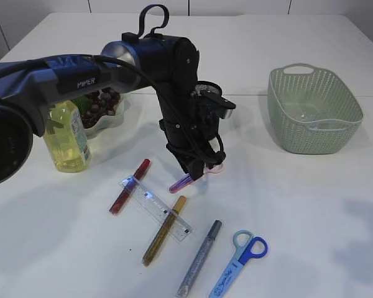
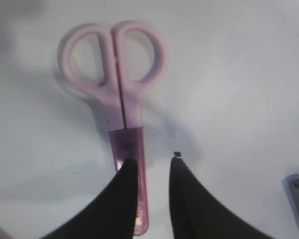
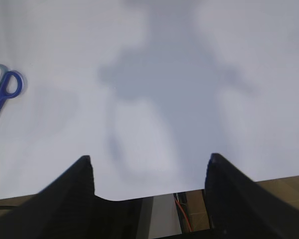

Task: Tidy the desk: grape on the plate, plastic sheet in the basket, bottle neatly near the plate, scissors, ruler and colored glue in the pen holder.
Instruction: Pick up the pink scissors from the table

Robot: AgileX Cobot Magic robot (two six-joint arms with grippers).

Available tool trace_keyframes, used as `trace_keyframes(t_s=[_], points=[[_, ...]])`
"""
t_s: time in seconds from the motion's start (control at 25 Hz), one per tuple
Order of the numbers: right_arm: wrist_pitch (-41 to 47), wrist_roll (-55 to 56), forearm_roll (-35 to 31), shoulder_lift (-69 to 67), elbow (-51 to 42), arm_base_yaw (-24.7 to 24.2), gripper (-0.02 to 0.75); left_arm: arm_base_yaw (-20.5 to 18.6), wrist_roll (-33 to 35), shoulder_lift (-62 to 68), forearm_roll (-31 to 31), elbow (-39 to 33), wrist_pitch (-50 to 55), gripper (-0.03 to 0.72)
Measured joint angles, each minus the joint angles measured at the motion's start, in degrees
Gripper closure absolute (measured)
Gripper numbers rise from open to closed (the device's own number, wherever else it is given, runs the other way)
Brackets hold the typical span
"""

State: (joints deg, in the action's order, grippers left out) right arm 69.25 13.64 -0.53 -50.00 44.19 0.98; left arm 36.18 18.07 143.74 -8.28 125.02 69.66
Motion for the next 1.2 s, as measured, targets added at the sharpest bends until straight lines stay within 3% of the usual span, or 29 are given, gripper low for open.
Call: trace_keyframes(t_s=[0.56,1.2], points=[[-0.12,0.00,0.00,0.00,0.00,0.00,0.195,0.20,0.14,0.00,1.48,0.00,0.00,0.446],[-0.23,-0.11,0.00,0.00,0.00,0.00,0.185,0.20,0.14,0.95,1.96,0.53,0.00,0.440]])
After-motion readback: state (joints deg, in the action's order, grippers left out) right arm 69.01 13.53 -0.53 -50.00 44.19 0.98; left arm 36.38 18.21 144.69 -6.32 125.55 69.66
